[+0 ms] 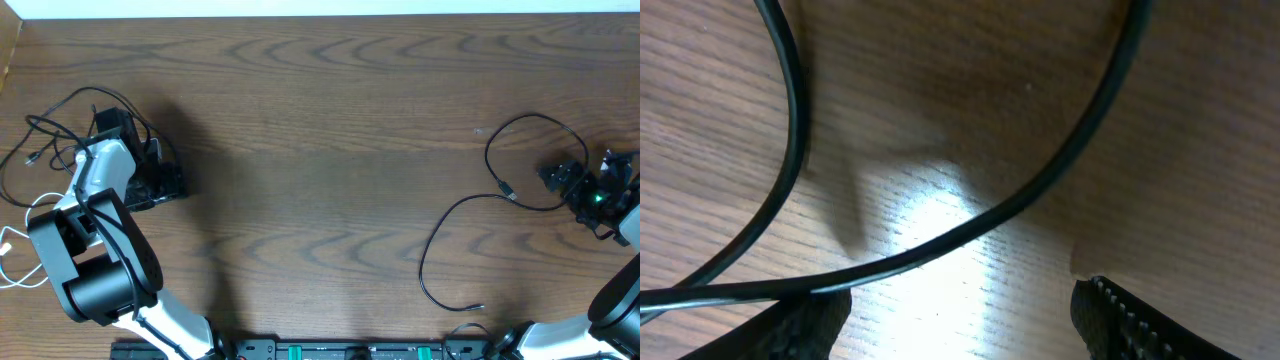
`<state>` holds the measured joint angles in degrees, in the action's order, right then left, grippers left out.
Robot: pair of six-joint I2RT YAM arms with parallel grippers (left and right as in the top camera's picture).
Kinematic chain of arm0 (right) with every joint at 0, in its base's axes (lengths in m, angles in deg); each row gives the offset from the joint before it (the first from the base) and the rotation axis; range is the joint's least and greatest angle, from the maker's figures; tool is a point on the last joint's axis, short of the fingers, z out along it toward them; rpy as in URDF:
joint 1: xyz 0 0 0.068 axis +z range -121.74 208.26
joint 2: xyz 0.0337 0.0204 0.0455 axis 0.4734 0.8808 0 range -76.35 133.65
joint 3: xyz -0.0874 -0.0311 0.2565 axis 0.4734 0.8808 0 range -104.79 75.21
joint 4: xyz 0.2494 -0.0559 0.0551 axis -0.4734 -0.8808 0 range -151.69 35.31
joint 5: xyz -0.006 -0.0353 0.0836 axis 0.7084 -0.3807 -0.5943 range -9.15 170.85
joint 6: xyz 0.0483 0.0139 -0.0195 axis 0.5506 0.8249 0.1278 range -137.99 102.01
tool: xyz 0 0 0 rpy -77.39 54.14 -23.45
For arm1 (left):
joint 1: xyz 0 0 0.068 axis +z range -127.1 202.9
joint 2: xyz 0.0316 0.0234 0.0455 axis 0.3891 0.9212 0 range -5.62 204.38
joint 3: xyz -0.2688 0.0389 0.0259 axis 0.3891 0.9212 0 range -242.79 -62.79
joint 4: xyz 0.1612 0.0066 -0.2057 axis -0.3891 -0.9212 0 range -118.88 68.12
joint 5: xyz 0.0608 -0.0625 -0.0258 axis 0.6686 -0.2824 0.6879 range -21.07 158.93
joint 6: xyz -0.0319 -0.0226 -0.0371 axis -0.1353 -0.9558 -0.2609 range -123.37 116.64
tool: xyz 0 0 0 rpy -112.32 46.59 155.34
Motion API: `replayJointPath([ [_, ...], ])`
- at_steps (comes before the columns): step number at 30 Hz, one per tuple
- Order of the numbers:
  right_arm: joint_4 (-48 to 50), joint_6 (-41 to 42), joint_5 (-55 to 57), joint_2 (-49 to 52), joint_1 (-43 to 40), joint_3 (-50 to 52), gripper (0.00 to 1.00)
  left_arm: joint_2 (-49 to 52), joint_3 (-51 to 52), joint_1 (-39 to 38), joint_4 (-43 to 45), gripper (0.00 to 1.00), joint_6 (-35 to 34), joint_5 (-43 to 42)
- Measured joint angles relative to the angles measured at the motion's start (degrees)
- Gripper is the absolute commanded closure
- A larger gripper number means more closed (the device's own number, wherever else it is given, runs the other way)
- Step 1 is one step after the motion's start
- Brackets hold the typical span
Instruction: Untangle cables
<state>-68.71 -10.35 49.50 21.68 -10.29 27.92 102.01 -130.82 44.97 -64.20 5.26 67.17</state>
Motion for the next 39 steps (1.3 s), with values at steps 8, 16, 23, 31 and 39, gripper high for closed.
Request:
replayJointPath([
  [8, -0.1, -0.2, 0.0, 0.0, 0.0, 0.0, 0.01, 0.2, 0.1, 0.2, 3.7, 0.20, -4.8, 1.9],
  [16, -0.4, -0.5, -0.1, 0.0, 0.0, 0.0, 0.01, 2.3, 0.0, 0.7, 3.7, 0.21, -6.6, 1.9],
  [23, -1.0, -0.5, -0.4, 0.0, 0.0, 0.0, 0.01, 2.9, -0.5, 0.9, 7.2, 0.20, -7.0, 1.8],
  [31, -1.3, -0.7, -0.6, 0.0, 0.0, 0.0, 0.01, 4.4, -0.8, 5.7, 17.8, 0.20, -8.7, 1.2],
  [39, -1.7, -0.7, -0.8, 0.0, 0.0, 0.0, 0.01, 6.4, -0.7, 15.7, 29.0, 0.20, -9.7, 2.2],
])
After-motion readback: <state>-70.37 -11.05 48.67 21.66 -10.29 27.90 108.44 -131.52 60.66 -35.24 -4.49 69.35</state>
